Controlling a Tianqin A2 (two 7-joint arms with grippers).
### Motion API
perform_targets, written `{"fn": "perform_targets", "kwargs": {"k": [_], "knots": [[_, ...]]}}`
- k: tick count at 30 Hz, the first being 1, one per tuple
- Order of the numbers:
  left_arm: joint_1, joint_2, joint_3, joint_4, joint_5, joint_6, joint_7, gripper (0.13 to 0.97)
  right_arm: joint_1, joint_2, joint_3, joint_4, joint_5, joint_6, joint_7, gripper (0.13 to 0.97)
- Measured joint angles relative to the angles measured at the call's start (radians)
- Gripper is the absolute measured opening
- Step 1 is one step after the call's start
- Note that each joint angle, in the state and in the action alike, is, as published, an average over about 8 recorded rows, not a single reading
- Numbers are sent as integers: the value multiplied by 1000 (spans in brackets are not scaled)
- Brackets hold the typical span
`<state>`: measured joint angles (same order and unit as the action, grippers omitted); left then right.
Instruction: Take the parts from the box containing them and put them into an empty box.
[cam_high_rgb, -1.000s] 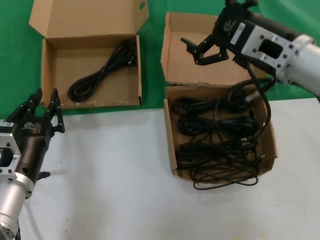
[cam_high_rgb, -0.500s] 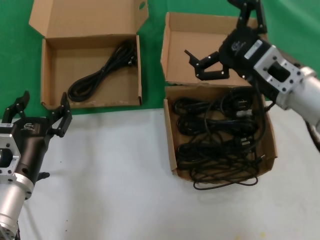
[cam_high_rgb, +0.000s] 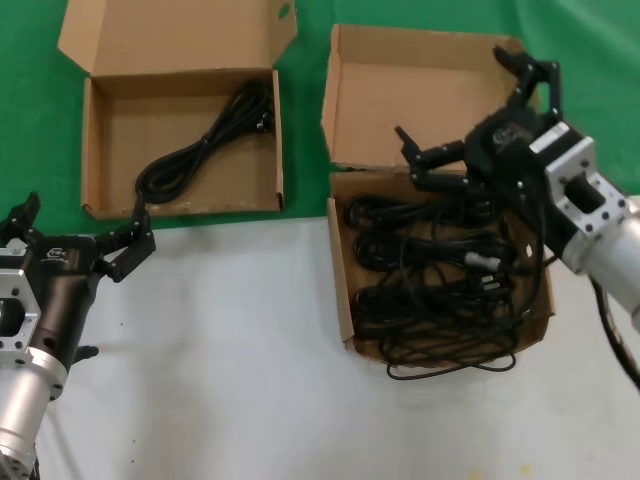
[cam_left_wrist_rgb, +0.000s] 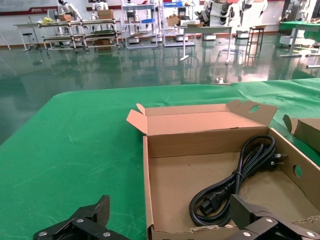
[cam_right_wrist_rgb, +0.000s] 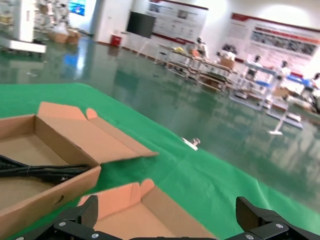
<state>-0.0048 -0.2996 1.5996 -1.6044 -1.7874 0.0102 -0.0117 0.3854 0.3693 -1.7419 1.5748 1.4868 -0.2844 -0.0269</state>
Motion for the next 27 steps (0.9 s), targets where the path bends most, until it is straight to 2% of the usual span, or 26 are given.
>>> {"fn": "perform_targets", "kwargs": {"k": [7, 16, 27], "knots": [[1, 0, 0, 1, -3, -2, 2, 854, -79, -14, 29, 5, 64, 58, 6, 966], [2, 0, 0, 2, -6, -5, 6, 942, -179, -32, 66, 12, 145, 132, 13, 966], [4, 0, 0, 3, -10, -8, 9, 966, -301, -54, 111, 20, 245, 222, 21, 966]]}}
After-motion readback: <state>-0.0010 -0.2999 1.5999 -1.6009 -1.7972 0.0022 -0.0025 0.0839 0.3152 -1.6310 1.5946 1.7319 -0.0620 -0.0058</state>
